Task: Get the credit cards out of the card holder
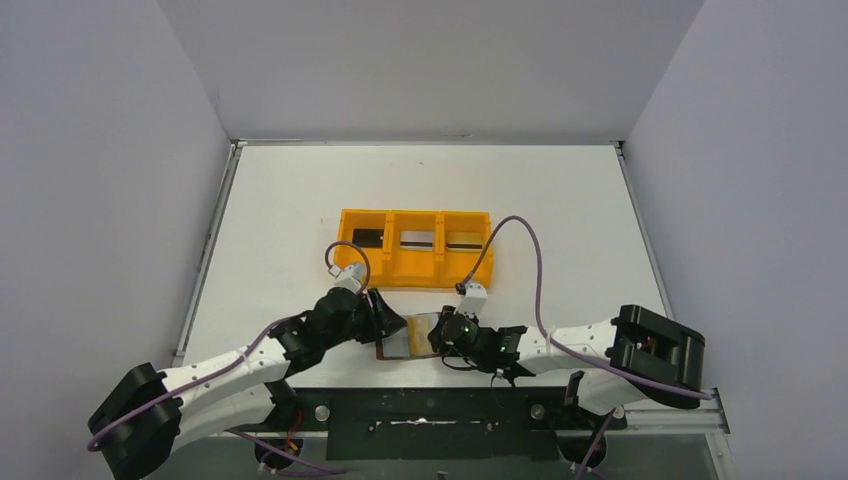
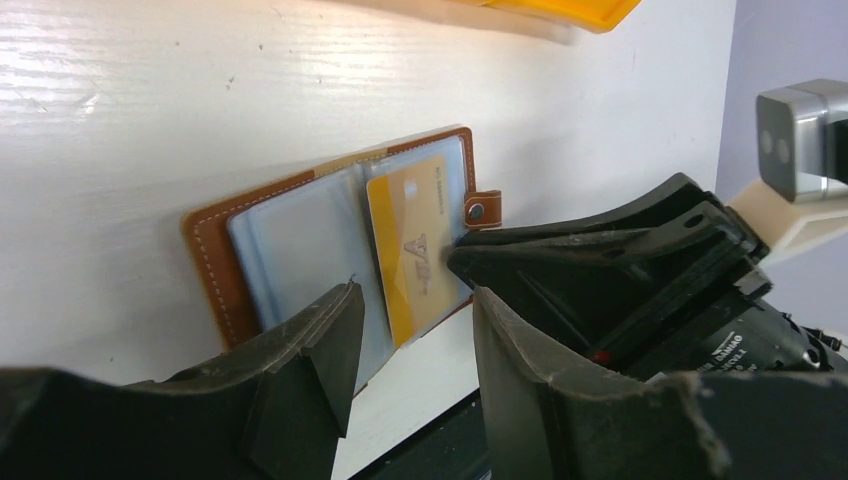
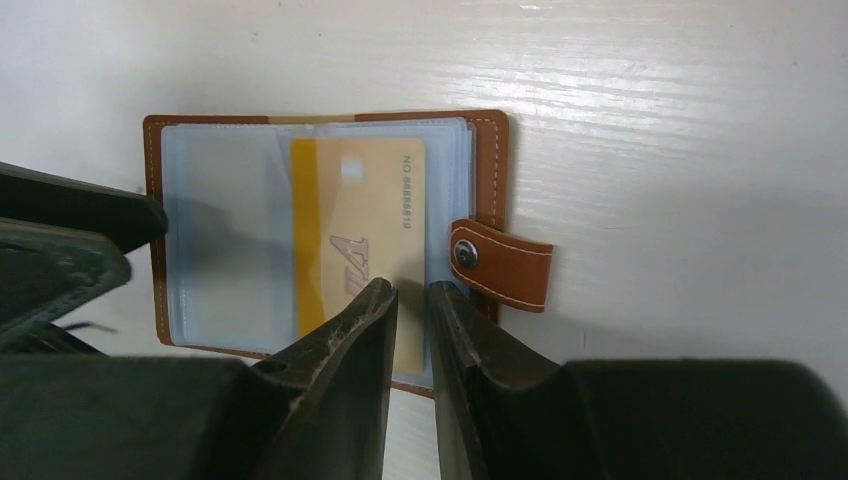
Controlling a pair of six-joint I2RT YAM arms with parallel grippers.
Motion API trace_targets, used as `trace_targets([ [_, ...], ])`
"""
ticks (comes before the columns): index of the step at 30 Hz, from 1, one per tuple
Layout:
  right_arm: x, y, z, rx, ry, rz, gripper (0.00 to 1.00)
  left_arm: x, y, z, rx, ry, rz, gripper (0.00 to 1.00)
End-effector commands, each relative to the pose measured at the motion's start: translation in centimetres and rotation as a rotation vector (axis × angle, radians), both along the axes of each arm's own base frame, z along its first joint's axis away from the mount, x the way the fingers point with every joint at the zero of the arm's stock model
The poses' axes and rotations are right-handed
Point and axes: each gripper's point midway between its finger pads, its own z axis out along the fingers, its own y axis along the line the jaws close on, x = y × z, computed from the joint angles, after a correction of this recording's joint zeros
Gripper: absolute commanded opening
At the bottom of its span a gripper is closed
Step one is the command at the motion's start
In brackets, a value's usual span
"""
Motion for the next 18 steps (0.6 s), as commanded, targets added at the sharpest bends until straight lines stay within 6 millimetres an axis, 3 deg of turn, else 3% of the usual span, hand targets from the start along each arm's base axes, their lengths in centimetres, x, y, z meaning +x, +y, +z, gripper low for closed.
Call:
trace_targets([
  [1, 0.3, -1.6, -1.1, 0.009, 0.012, -0.085, 0.23, 0.1, -1.4, 0.8, -0.060, -0.021, -0.050, 0.44],
  [8, 0.0, -2.3, -2.0, 0.033, 0.038, -0.132, 0.23, -0.2, -2.6, 0.1, -0.050, 0.004, -0.116, 0.46],
  [18, -0.6, -3.5, -3.5, 0.072, 0.079, -0.187, 0.23, -0.7, -1.6, -4.0, -0.018, 0.077, -0.066, 0.46],
])
